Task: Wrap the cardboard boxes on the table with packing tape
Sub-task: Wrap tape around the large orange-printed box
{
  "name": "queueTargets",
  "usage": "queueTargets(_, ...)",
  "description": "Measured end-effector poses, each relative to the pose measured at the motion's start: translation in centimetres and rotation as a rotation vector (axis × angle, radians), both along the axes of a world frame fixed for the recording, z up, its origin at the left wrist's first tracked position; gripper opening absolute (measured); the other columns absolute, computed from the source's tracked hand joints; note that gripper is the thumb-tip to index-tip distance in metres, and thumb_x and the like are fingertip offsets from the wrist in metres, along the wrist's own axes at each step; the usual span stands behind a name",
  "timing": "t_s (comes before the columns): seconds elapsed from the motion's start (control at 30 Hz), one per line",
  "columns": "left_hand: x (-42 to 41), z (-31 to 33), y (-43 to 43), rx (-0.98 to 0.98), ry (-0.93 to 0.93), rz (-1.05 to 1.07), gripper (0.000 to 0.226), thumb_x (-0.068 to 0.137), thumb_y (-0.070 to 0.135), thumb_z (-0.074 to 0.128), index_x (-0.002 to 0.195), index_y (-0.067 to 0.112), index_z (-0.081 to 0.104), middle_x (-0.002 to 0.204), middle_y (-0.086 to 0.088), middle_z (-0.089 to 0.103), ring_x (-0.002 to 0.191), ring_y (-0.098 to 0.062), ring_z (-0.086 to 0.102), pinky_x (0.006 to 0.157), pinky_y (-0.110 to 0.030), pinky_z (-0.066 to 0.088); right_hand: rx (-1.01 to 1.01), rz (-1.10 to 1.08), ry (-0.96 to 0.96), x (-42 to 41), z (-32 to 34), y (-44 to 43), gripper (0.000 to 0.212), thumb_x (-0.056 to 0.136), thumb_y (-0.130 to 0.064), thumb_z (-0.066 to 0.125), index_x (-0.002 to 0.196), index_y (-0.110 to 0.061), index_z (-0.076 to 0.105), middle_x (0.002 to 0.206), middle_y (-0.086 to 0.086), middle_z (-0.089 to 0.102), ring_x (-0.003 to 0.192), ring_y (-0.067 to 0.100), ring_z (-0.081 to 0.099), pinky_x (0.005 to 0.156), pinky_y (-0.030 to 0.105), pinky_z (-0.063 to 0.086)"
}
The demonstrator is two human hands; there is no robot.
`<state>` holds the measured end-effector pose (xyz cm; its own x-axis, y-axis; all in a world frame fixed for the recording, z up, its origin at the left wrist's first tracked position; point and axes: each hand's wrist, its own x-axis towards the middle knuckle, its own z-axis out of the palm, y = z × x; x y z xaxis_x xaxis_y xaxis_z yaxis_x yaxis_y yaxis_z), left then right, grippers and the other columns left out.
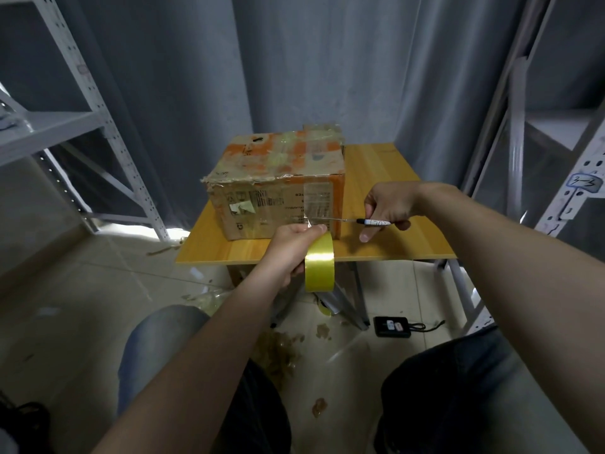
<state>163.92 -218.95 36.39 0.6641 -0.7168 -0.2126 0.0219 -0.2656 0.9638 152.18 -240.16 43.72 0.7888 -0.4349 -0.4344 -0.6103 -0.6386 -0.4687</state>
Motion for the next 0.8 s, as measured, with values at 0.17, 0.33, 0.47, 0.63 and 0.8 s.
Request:
queueTargets(0.17,-0.3,-0.5,0.6,0.061,-0.008,-0.042,0.025,0.094,0.043,0.073,0.109,0.023,0.073,0.1,-0.013,0.079,0.053,-0.011,0.056,0.038,-0.017,0.034,-0.04,0.014,0.042,-0.1,-0.3,0.6,0.045,0.064,-0.038,0.098,0.084,-0.011,0.069,0.08,0.007,0.063,0.065,0.023,0.056,0.046,0.026,0.048)
queueTargets(0.33,-0.3,-0.7,0.9,0.089,0.029,-0.052,0.032,0.093,0.042,0.074,0.116,0.019,0.073,0.109,-0.016,0.078,0.053,-0.013,0.057,0.038,-0.018,0.032,-0.059,0.021,0.031,-0.5,-1.2,0.6,0.042,0.067,-0.035,0.097,0.089,-0.013,0.069,0.095,0.008,0.069,0.085,0.026,0.064,0.05,0.023,0.054)
queueTargets(0.47,0.3,-0.2,1.4,0.149,0.048,-0.131,0.026,0.093,0.036,0.076,0.108,0.015,0.075,0.1,-0.015,0.08,0.043,-0.009,0.058,0.035,-0.014,0.033,-0.168,0.014,-0.116,-1.9,-2.0,0.1,0.046,0.062,-0.041,0.098,0.085,-0.015,0.067,0.08,0.001,0.07,0.06,0.013,0.062,0.042,0.021,0.047)
queueTargets(0.63,0.5,0.4,1.8,0.124,-0.022,-0.234,0.022,0.094,0.04,0.074,0.103,0.02,0.075,0.081,-0.002,0.08,0.055,-0.012,0.065,0.045,-0.022,0.042,-0.028,-0.269,-0.826,-3.9,-4.2,0.5,0.056,0.055,-0.048,0.097,0.089,-0.02,0.063,0.062,-0.011,0.062,0.055,0.003,0.058,0.047,0.024,0.051)
queueTargets(0.8,0.0,1.4,1.8,-0.015,-0.09,-0.264,0.012,0.096,0.033,0.072,0.105,0.027,0.077,0.074,0.005,0.072,0.058,-0.012,0.062,0.043,-0.023,0.043,-0.225,-0.655,-0.777,-4.6,-6.8,0.4,0.037,0.081,-0.034,0.089,0.088,-0.017,0.057,0.058,-0.012,0.066,0.056,0.002,0.062,0.042,0.027,0.046)
